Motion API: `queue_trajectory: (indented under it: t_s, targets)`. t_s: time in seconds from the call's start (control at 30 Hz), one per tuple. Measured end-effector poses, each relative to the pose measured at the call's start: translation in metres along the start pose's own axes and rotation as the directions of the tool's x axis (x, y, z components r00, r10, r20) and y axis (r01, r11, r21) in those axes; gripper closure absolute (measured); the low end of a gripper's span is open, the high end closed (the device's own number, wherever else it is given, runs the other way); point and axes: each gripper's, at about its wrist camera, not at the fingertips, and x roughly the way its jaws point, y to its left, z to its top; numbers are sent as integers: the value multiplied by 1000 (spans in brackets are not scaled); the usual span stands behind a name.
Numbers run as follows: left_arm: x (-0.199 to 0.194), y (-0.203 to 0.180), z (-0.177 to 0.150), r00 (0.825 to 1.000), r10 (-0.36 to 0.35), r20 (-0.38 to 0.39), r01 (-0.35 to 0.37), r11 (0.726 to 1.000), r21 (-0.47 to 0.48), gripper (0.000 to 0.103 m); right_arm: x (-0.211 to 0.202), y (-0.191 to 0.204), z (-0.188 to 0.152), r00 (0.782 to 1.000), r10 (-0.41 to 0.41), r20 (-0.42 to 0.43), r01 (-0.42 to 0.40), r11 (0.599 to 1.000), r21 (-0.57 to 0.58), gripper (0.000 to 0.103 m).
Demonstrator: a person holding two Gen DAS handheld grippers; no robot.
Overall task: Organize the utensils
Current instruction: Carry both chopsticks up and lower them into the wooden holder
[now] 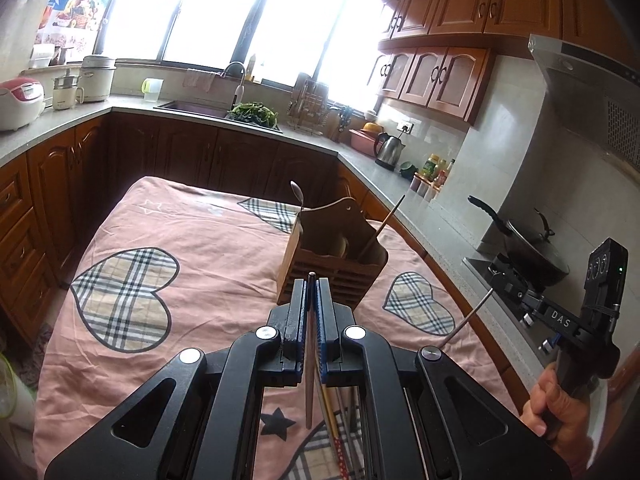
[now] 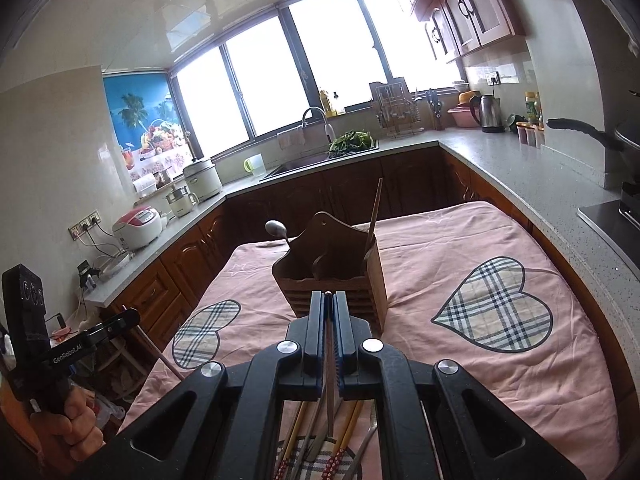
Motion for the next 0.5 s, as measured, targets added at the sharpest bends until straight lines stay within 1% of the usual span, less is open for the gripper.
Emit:
queue_trajectory:
  t_s: [0.27,0.5]
  targets:
    - [11,-5,27,998,-24,51,25,1000,-10,99,5,-1,23,999,4,54,-4,1000,7,99]
    - [31,-12,68,992,-34,118,34,999,-2,99,17,-1,63,992,3,130,-4,1000,5,99]
